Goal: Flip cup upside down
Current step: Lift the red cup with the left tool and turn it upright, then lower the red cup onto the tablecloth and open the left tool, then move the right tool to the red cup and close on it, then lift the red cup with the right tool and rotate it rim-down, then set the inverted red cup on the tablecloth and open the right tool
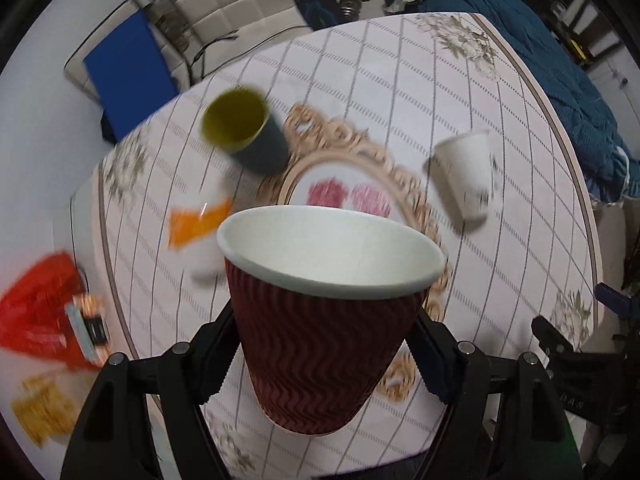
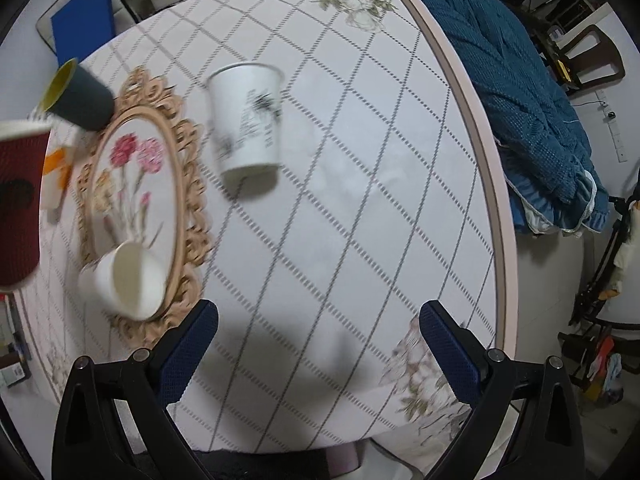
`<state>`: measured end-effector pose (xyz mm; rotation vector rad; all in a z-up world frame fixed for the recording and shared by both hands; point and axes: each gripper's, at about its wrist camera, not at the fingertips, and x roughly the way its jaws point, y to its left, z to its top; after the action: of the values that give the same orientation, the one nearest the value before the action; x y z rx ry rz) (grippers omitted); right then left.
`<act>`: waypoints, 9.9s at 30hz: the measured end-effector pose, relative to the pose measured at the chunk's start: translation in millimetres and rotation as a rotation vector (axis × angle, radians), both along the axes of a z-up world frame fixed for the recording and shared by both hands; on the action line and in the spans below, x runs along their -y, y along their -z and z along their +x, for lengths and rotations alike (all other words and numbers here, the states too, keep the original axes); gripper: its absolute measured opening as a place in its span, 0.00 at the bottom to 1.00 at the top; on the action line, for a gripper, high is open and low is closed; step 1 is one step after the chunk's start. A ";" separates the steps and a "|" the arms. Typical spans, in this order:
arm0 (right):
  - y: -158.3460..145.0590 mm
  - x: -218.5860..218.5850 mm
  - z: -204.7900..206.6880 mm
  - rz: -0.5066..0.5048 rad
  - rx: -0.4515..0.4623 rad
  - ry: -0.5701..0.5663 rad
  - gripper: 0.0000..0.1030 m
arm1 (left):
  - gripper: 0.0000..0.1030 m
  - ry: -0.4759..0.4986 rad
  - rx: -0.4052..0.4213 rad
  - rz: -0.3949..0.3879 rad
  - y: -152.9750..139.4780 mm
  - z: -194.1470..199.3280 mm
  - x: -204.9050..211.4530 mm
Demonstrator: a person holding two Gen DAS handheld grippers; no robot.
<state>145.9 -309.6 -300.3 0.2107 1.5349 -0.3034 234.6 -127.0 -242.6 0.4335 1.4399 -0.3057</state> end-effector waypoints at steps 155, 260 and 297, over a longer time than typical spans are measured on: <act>107.3 -325.7 -136.0 -1.106 0.004 -3.359 0.99 | 0.97 -0.834 -0.158 0.016 158.0 -173.9 -363.2; 28.5 -278.0 -28.5 0.137 0.271 -0.801 0.70 | 0.96 -0.592 -0.079 0.110 103.6 -142.3 -231.9; -0.8 -198.3 -122.8 0.091 0.286 -0.617 0.92 | 0.96 -0.527 0.055 -0.002 39.9 -194.5 -176.9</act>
<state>23.1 -111.2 -299.6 -0.1476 1.2587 0.2763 40.1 50.0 -282.5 0.0498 1.4428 0.1288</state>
